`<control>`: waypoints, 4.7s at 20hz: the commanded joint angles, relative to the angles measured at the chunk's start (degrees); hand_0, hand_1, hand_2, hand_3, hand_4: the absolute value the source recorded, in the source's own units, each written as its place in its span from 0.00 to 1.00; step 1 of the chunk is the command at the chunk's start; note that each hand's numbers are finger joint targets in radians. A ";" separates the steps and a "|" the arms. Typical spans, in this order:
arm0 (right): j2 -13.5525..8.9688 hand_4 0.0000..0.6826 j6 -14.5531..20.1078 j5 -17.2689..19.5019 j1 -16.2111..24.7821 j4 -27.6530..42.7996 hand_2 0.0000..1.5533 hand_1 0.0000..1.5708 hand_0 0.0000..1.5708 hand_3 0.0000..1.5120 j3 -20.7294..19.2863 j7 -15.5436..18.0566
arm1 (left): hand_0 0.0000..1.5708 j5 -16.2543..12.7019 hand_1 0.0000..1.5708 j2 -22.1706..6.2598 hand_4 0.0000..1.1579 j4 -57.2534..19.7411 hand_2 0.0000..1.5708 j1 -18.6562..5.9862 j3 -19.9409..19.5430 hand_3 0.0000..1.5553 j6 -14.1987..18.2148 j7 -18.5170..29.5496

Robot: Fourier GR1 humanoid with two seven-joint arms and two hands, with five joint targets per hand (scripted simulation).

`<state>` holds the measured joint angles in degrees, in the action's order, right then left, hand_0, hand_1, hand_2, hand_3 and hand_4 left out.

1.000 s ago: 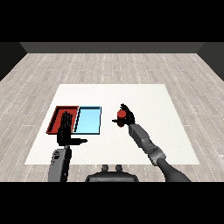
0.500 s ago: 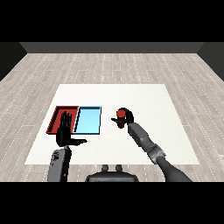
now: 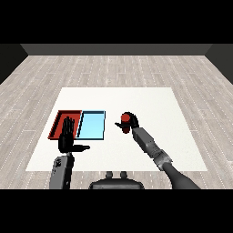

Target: Pick the red can and put it in the red box

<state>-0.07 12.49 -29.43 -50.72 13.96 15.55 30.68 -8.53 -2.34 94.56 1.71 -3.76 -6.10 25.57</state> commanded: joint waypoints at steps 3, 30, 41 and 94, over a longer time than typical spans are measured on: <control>0.07 0.85 0.19 0.65 0.97 1.09 0.95 0.97 0.97 0.92 -0.42 4.15 | 0.00 -0.50 0.00 -0.03 0.00 -3.58 0.00 -1.12 -0.76 0.00 -1.07 2.78; -3.87 0.93 15.65 14.35 20.08 59.97 0.91 0.92 0.92 0.92 5.57 -13.17 | 0.00 7.53 0.00 2.34 0.00 2.23 0.00 -6.98 18.73 0.00 10.69 -13.20; -2.76 0.91 13.01 20.30 28.44 74.77 0.92 0.92 0.92 0.92 5.20 -16.45 | 0.00 7.19 0.00 2.34 0.00 -6.31 0.00 -14.33 22.20 0.00 15.52 -16.07; 0.03 0.95 17.90 12.67 22.49 69.12 0.93 0.95 0.95 0.92 15.33 -9.37 | 1.00 -9.90 1.00 1.85 0.96 -22.78 1.00 -22.62 31.17 0.95 32.78 -9.41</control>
<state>-0.64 31.11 -14.75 -26.33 84.92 31.57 20.25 -20.10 -0.89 70.87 -21.20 29.97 27.57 18.43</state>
